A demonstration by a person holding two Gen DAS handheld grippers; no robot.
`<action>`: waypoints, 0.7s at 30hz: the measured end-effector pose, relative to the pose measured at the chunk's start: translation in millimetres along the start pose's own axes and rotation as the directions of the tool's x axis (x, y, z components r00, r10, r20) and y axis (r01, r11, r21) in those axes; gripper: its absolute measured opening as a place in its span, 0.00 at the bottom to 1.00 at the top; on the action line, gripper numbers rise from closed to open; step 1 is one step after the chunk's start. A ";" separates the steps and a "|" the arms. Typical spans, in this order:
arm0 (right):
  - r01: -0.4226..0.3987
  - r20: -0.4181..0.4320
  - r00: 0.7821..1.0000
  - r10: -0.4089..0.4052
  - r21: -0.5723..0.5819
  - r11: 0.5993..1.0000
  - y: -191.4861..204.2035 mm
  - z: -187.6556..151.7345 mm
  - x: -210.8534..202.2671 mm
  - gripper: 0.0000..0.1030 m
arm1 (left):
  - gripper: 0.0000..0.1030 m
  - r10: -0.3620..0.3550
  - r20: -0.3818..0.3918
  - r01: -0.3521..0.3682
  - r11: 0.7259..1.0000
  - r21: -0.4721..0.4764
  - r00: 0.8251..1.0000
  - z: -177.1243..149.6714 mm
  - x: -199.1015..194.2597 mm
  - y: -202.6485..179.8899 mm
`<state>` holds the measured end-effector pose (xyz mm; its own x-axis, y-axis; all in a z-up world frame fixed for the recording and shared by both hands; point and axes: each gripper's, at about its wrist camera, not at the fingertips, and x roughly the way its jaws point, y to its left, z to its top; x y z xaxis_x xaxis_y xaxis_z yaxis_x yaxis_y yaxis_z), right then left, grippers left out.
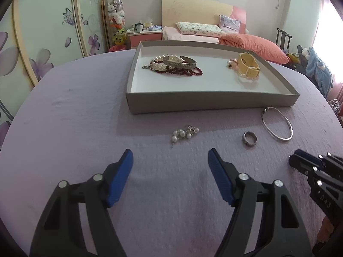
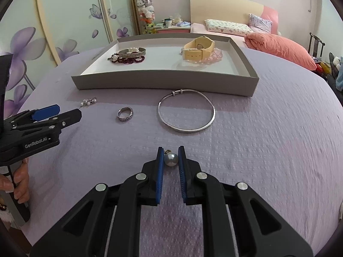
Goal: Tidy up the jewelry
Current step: 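Grasp the pearl cluster earrings with the left tool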
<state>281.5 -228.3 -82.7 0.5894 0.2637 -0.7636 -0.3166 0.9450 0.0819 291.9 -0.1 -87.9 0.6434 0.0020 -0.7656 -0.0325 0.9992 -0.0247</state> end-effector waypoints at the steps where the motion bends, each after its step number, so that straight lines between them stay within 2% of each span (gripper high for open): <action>1: -0.001 0.000 1.000 0.001 0.002 1.000 -0.6 -0.4 -0.2 0.14 | 0.64 0.003 -0.001 -0.003 1.000 0.001 1.000 2.8 1.8 -1.6; 13: -0.015 0.001 1.000 0.015 0.012 1.000 -4.3 -0.5 0.0 0.14 | 0.42 0.034 -0.027 -0.033 0.999 0.024 0.999 22.2 25.4 -20.0; 15: -0.016 0.000 1.000 0.016 0.013 1.000 -4.8 -0.5 0.0 0.14 | 0.26 0.035 -0.024 -0.034 0.999 0.033 0.999 23.4 26.0 -22.6; 16: -0.016 0.000 1.000 0.016 0.013 1.000 -4.0 -0.5 0.0 0.14 | 0.23 0.037 -0.023 -0.036 0.998 0.041 0.999 23.7 26.2 -24.4; 17: -0.016 0.001 1.000 0.016 0.013 1.000 -4.0 -0.5 0.0 0.14 | 0.14 0.036 -0.022 -0.034 0.998 0.050 0.999 23.8 26.3 -26.2; 21: -0.019 0.001 1.000 0.019 0.018 1.000 -4.7 -0.1 0.1 0.14 | 0.12 0.023 -0.020 -0.022 0.998 0.056 1.000 23.3 25.3 -26.9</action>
<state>283.0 -232.8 -83.3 0.5838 0.2822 -0.7613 -0.3145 0.9430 0.1083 326.9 -26.0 -91.6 0.6270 0.0246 -0.7787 -0.0044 0.9996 0.0281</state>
